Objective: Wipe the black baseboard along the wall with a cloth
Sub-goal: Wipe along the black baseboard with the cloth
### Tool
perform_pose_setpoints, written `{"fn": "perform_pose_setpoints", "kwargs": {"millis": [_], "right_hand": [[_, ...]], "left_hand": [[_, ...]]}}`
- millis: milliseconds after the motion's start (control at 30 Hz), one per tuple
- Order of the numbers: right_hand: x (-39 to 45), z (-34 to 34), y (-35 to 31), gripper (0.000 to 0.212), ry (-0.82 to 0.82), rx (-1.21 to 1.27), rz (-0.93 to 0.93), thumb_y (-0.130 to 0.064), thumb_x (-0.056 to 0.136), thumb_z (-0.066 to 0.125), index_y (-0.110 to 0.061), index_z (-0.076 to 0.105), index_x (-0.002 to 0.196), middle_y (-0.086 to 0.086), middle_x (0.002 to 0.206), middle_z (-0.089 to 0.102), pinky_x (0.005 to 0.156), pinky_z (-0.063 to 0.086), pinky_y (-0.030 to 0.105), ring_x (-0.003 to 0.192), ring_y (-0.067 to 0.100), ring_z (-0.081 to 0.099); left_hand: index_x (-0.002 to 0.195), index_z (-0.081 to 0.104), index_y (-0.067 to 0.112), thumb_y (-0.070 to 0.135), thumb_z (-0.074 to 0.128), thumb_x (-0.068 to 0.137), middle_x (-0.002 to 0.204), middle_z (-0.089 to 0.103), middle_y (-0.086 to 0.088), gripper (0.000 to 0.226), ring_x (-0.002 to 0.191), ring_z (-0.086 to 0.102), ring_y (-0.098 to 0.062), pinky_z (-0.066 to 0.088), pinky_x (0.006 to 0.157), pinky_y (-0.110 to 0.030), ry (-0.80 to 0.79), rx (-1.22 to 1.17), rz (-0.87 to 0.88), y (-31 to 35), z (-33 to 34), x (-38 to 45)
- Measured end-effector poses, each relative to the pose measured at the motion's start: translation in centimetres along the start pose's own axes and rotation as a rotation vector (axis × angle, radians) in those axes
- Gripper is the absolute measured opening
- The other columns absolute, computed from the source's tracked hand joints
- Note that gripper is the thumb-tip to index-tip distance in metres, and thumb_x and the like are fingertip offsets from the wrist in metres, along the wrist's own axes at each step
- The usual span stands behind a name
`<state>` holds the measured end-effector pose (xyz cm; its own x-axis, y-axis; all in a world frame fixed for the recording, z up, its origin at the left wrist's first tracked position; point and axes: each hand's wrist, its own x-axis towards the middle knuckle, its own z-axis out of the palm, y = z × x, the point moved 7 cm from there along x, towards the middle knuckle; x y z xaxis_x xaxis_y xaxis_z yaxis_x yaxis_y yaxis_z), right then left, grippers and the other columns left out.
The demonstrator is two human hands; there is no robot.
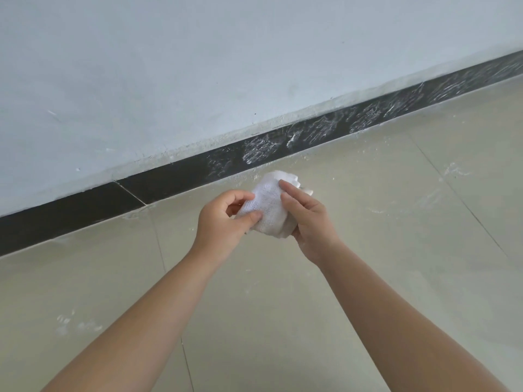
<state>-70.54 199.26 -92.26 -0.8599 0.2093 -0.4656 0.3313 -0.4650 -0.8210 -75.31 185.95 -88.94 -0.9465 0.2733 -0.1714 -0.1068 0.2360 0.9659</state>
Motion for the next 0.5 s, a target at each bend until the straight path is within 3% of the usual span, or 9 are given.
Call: {"fn": "perform_pose_setpoints", "kwargs": {"millis": [100, 200, 300, 400, 500], "right_hand": [[0.2, -0.1, 0.3, 0.034, -0.010, 0.039, 0.049, -0.008, 0.089, 0.054, -0.024, 0.050, 0.118, 0.000, 0.111, 0.057, 0.058, 0.051, 0.018, 0.085, 0.009, 0.060], [0.8, -0.7, 0.6, 0.050, 0.039, 0.029, 0.049, 0.003, 0.086, 0.055, -0.019, 0.045, 0.129, 0.005, 0.118, 0.051, 0.059, 0.054, 0.023, 0.092, 0.016, 0.059], [1.8, -3.1, -0.6, 0.062, 0.113, -0.108, 0.013, 0.008, 0.083, 0.055, -0.020, 0.040, 0.137, -0.001, 0.110, 0.050, 0.070, 0.050, 0.029, 0.097, 0.019, 0.053], [3.2, -7.2, -4.8, 0.067, 0.279, -0.450, -0.008, 0.007, 0.082, 0.055, -0.022, 0.035, 0.140, 0.002, 0.109, 0.046, 0.071, 0.045, 0.030, 0.091, 0.018, 0.050], [4.6, -10.7, -10.1, 0.075, 0.433, -0.872, -0.020, 0.004, 0.083, 0.049, -0.028, 0.021, 0.145, 0.006, 0.101, 0.044, 0.067, 0.045, 0.032, 0.084, 0.020, 0.047]], "left_hand": [[0.077, 0.059, 0.032, -0.001, 0.071, 0.071, 0.077, 0.060, 0.012, 0.036, 0.066, 0.056, 0.006, 0.044, 0.053, -0.006, -0.037, 0.016, 0.031, 0.1, 0.6, 0.1], [0.082, 0.059, 0.030, -0.002, 0.071, 0.071, 0.083, 0.060, 0.012, 0.036, 0.073, 0.057, -0.002, 0.046, 0.055, -0.007, -0.049, 0.016, 0.018, -0.5, 1.1, 0.4], [0.111, 0.052, 0.026, 0.008, 0.073, 0.072, 0.107, 0.054, 0.013, 0.048, 0.096, 0.056, -0.004, 0.045, 0.068, -0.005, -0.029, 0.071, -0.052, -2.3, 0.7, 1.0], [0.135, 0.034, 0.025, 0.027, 0.068, 0.077, 0.141, 0.033, 0.003, 0.067, 0.131, 0.029, -0.010, 0.027, 0.102, -0.022, -0.061, 0.440, -0.016, -3.7, 0.0, 1.9], [0.143, 0.013, 0.025, 0.040, 0.053, 0.086, 0.154, -0.001, -0.003, 0.071, 0.142, -0.007, -0.017, 0.007, 0.113, -0.035, -0.169, 0.794, -0.026, -5.4, -0.2, 2.4]]}}
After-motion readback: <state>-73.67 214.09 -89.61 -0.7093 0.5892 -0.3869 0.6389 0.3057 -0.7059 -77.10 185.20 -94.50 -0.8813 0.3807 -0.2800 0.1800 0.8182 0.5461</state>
